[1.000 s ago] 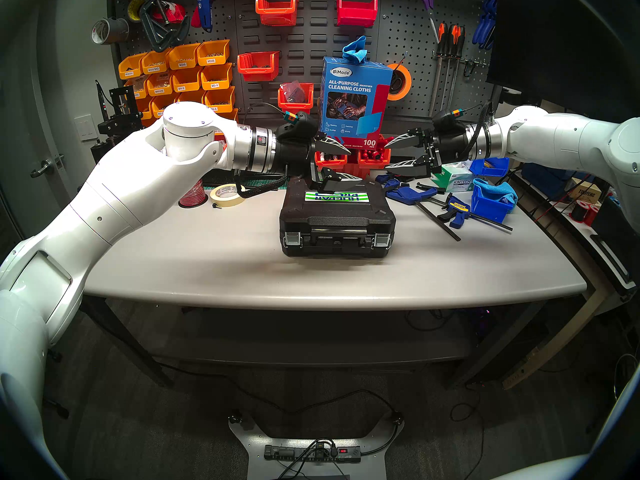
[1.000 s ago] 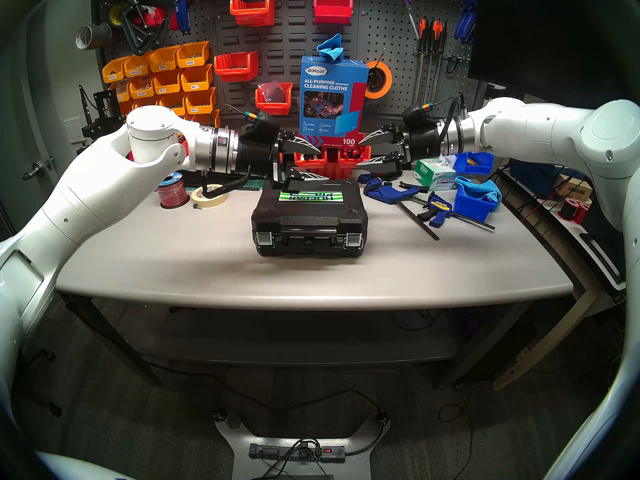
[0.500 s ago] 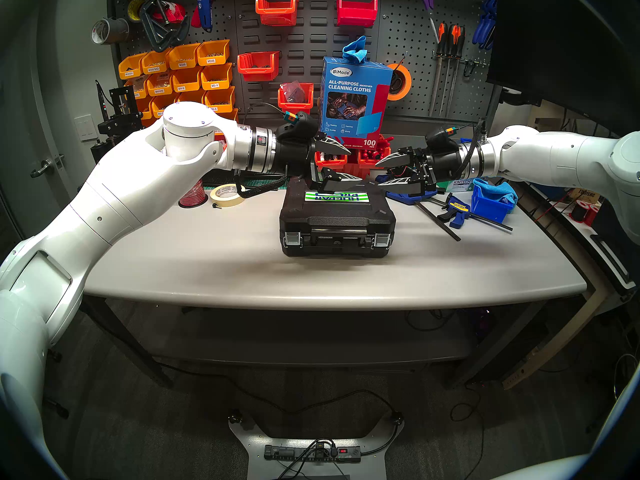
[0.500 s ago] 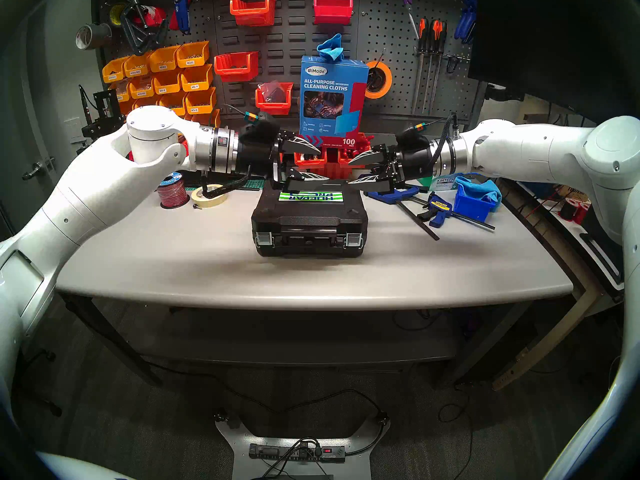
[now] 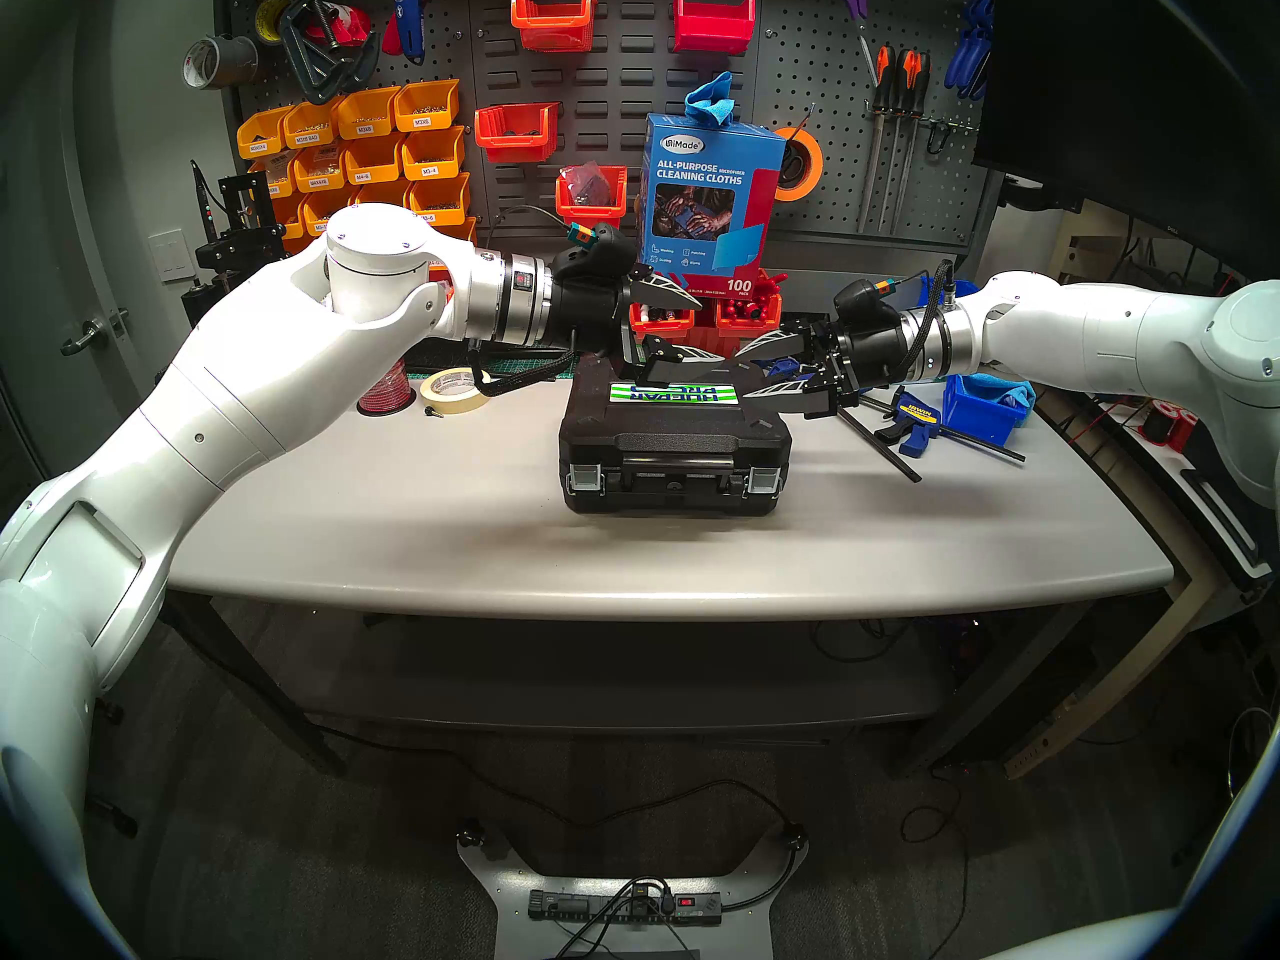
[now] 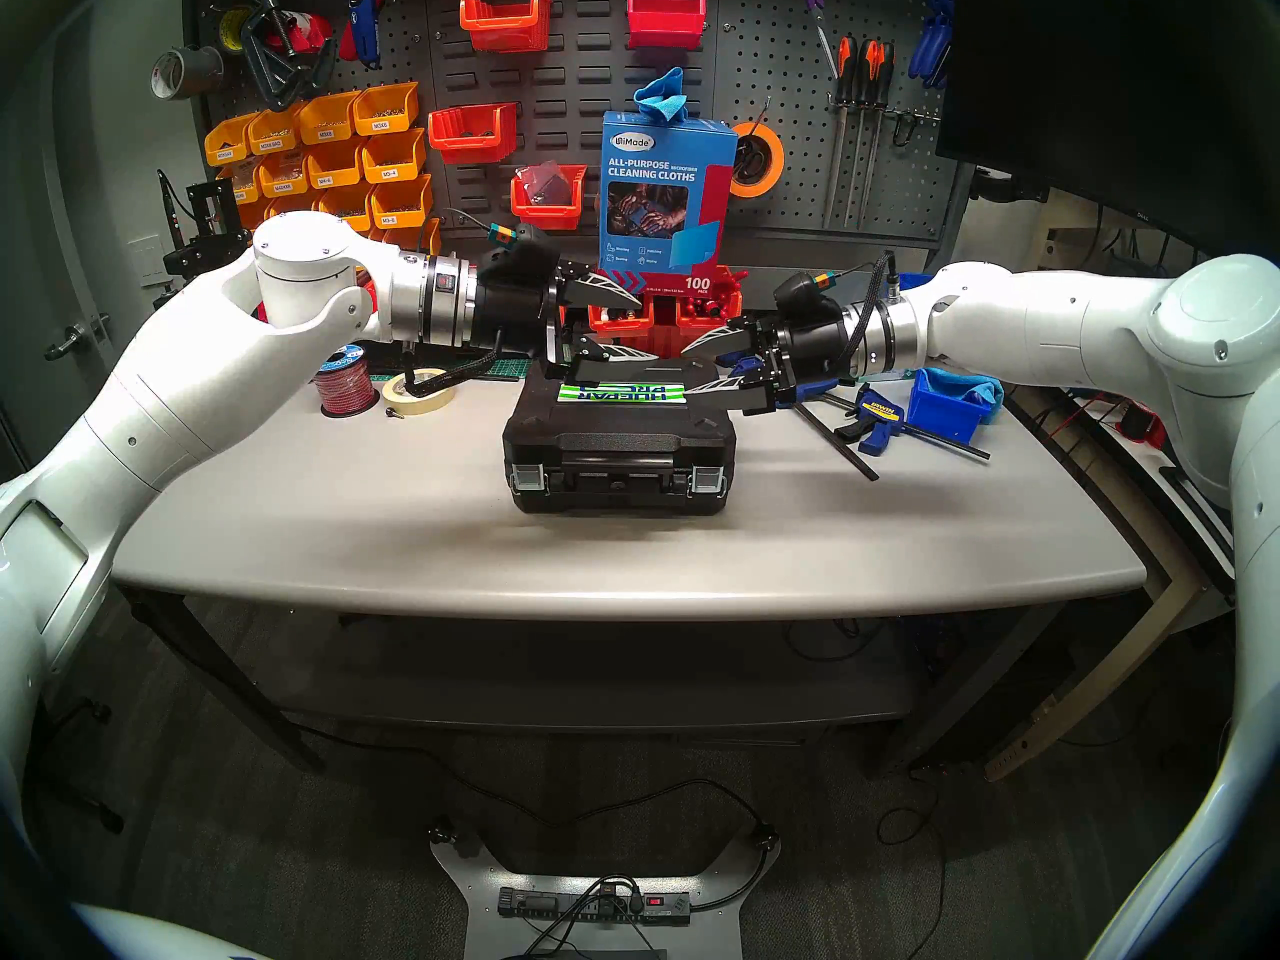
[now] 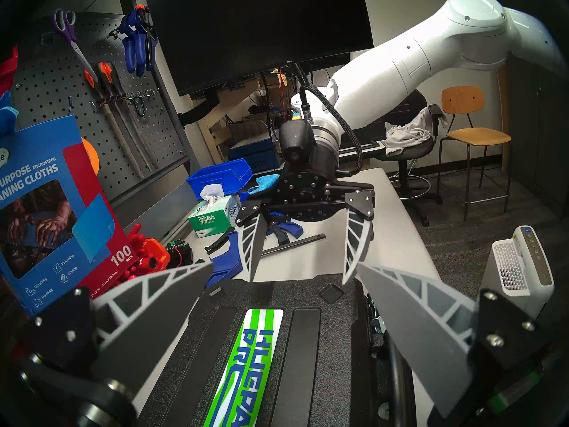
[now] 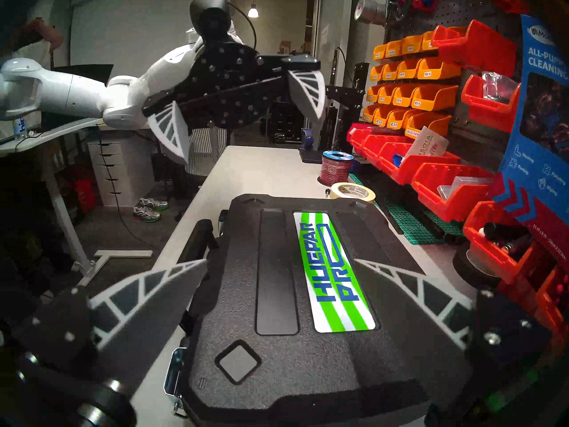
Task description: Open the tool box
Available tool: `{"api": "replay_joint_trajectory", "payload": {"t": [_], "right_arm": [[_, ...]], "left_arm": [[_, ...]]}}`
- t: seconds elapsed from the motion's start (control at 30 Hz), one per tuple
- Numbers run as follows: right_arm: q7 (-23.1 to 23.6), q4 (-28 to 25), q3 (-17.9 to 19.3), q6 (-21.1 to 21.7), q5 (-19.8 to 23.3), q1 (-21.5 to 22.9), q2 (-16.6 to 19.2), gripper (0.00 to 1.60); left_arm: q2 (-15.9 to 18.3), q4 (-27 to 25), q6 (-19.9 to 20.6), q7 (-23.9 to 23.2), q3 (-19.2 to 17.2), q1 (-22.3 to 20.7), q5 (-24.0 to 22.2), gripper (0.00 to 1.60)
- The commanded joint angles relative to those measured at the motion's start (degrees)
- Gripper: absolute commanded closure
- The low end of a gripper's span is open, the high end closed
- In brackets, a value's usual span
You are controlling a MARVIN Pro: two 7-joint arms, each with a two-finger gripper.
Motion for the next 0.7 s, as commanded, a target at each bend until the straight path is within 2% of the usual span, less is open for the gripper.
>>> {"api": "replay_joint_trajectory", "payload": {"t": [0.0, 0.67], "right_arm": [[3.59, 1.81, 1.0, 0.23, -0.19, -1.07, -1.77, 0.0], [3.05, 4.69, 1.89, 1.59, -0.38, -4.72, -3.6, 0.0]], "left_arm": [[0.07, 0.02, 0.05, 0.05, -0.6, -0.81, -0.1, 0.0], [0.07, 0.02, 0.06, 0.05, -0.6, -0.81, -0.11, 0.0]]}}
